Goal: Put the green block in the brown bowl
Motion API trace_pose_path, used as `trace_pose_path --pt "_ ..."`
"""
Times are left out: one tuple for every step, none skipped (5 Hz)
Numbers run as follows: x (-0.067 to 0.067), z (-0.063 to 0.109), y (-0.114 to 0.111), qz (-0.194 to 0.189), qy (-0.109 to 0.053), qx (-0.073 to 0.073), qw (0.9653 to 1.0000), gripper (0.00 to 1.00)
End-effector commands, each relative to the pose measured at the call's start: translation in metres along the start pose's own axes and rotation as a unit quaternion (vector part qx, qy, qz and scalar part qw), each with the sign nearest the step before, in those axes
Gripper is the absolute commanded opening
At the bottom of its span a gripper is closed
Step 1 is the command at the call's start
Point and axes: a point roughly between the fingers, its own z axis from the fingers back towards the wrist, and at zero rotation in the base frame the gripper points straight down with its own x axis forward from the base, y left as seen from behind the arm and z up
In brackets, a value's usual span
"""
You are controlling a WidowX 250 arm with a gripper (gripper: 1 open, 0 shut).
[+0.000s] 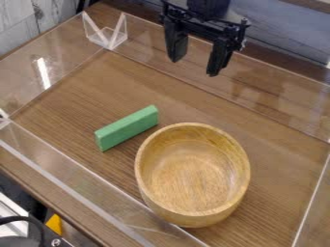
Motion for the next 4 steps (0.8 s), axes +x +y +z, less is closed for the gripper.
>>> trace_pose_path --pt "0.0 -0.002 -0.004 -0.049 0.004 0.004 0.9988 1.0" --pt "-0.01 -0.012 0.003 -0.099 0.017 0.013 0.9948 1.0" --pt "-0.018 -0.021 0.014 -0.104 0.017 0.016 0.9943 1.0" --pt "-0.032 -0.033 0.032 -0.117 0.02 0.026 0.9926 1.0"
